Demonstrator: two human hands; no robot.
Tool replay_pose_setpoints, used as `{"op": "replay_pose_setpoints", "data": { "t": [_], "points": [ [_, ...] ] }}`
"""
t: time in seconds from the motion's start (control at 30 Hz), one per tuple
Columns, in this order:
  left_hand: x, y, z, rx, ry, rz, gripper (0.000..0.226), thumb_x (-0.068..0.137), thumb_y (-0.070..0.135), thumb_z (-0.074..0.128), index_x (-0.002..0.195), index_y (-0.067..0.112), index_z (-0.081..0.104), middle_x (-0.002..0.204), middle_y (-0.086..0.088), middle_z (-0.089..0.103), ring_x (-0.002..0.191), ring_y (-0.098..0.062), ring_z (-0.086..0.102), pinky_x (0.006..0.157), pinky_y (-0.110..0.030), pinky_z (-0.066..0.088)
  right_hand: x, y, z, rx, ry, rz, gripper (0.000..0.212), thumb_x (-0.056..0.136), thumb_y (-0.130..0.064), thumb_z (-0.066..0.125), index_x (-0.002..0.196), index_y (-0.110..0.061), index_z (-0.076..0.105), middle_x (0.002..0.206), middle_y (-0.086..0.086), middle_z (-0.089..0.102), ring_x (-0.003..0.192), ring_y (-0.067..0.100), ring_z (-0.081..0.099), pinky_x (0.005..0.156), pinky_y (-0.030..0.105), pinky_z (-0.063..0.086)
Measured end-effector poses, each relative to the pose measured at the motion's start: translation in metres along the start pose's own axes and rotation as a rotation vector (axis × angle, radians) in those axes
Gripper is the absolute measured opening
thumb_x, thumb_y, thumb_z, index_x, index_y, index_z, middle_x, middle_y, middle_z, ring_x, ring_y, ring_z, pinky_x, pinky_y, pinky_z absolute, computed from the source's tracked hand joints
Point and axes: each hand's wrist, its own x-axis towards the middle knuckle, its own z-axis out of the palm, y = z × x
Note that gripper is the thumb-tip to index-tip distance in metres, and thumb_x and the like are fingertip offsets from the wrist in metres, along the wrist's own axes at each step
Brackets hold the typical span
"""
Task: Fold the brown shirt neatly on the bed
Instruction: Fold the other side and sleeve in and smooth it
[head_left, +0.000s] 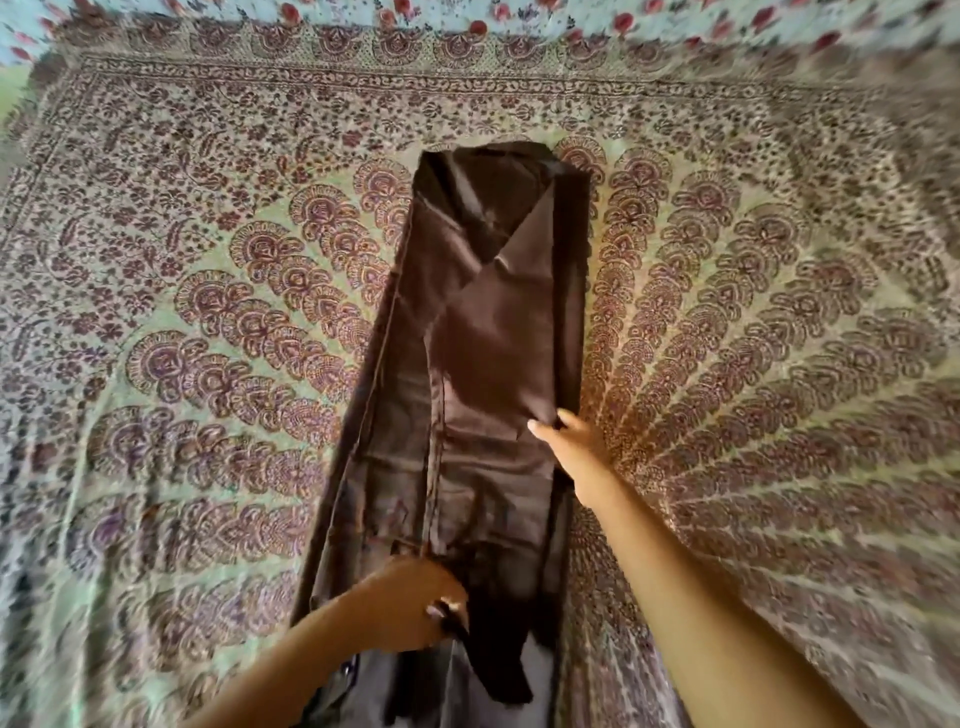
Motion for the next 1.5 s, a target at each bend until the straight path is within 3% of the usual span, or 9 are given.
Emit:
{"op": "replay_pose_setpoints", "data": {
  "t": [0.17, 0.3, 0.47, 0.63, 0.83, 1.07, 1.2, 1.37, 1.5],
  "points": [
    [-0.005, 0.0, 0.031, -0.03, -0.01, -0.122, 0.036, 0.082, 0.006, 0.05, 0.108, 0.021, 0.07, 0.141, 0.001, 0.048, 0.134, -0.005, 0.033, 0.106, -0.012, 0.015, -0.003, 0.008, 0.0, 0.02, 0.143, -0.052, 0.05, 0.083, -0.005, 0.065, 0.129, 0.004, 0.049, 0.123, 0.015, 0.057, 0.101, 0.015, 0.052, 0.066, 0.005, 0.043],
    [-0.01, -0.002, 0.038, -0.137, -0.003, -0.173, 0.054, 0.079, -0.013, 0.037, 0.112, 0.017, 0.068, 0.142, 0.0, 0.045, 0.134, -0.009, 0.037, 0.099, -0.003, 0.02, -0.009, 0.012, -0.002, -0.012, 0.175, -0.042, 0.042, 0.073, -0.021, 0.073, 0.111, -0.005, 0.063, 0.099, 0.004, 0.063, 0.095, 0.023, 0.061, 0.089, 0.04, 0.051],
    [-0.017, 0.003, 0.053, -0.211, 0.552, -0.647, 0.02, 0.082, 0.016, 0.055, 0.099, 0.022, 0.065, 0.099, -0.009, 0.069, 0.094, -0.031, 0.064, 0.073, -0.031, 0.048, -0.041, 0.032, -0.003, -0.037, 0.113, -0.07, 0.021, 0.078, -0.018, 0.072, 0.095, -0.012, 0.062, 0.076, 0.004, 0.059, 0.072, 0.018, 0.056, 0.066, 0.039, 0.049],
    [-0.016, 0.0, 0.086, -0.308, 0.518, -0.788, 0.041, 0.077, 0.039, 0.07, 0.108, 0.017, 0.055, 0.097, -0.009, 0.069, 0.095, -0.03, 0.064, 0.076, -0.038, 0.051, -0.062, 0.066, 0.004, -0.274, 0.106, -0.184, 0.024, 0.075, -0.024, 0.075, 0.083, -0.002, 0.067, 0.057, -0.001, 0.055, 0.054, 0.009, 0.049, 0.057, 0.03, 0.04],
    [-0.018, -0.012, 0.082, -0.498, 0.554, -0.747, 0.019, 0.075, 0.024, 0.075, 0.074, 0.017, 0.058, 0.074, -0.002, 0.059, 0.089, -0.026, 0.064, 0.067, -0.023, 0.038, -0.066, 0.072, 0.004, -0.322, 0.146, -0.258, 0.023, 0.075, -0.022, 0.075, 0.076, -0.001, 0.066, 0.053, -0.007, 0.052, 0.05, 0.009, 0.044, 0.054, 0.029, 0.036],
    [-0.019, -0.009, 0.072, -0.133, 0.448, -0.873, 0.035, 0.07, 0.057, 0.07, 0.077, 0.024, 0.059, 0.086, -0.001, 0.066, 0.087, -0.023, 0.064, 0.07, -0.029, 0.049, -0.071, 0.064, 0.01, -0.578, 0.283, -0.291, 0.029, 0.077, -0.038, 0.07, 0.078, -0.01, 0.061, 0.069, 0.005, 0.063, 0.066, 0.024, 0.054, 0.057, 0.03, 0.033],
    [-0.004, -0.01, 0.022, -0.159, 0.673, -0.768, 0.026, 0.078, 0.048, 0.065, 0.076, 0.024, 0.056, 0.082, 0.001, 0.065, 0.082, -0.024, 0.063, 0.064, -0.028, 0.044, -0.061, 0.048, 0.009, -0.593, 0.514, -0.498, 0.025, 0.084, -0.029, 0.058, 0.096, -0.007, 0.056, 0.091, 0.009, 0.062, 0.083, 0.03, 0.058, 0.059, 0.032, 0.036],
    [0.047, -0.016, -0.05, -0.073, 0.991, -0.378, 0.02, 0.088, 0.016, 0.047, 0.099, 0.02, 0.064, 0.103, -0.006, 0.066, 0.089, -0.031, 0.063, 0.068, -0.036, 0.047, -0.034, 0.017, 0.024, -0.811, 0.355, -0.9, 0.038, 0.084, -0.025, 0.044, 0.113, -0.005, 0.057, 0.111, 0.014, 0.06, 0.1, 0.031, 0.058, 0.082, 0.039, 0.047],
    [0.103, -0.033, -0.097, 0.14, 0.938, -0.091, 0.042, 0.089, 0.023, 0.037, 0.125, 0.019, 0.057, 0.133, -0.005, 0.056, 0.125, -0.024, 0.05, 0.104, -0.039, 0.035, -0.017, 0.018, 0.049, -1.043, 0.31, -0.892, 0.057, 0.09, -0.032, 0.037, 0.137, -0.001, 0.038, 0.145, 0.018, 0.038, 0.135, 0.03, 0.036, 0.111, 0.042, 0.028]
  ]
}}
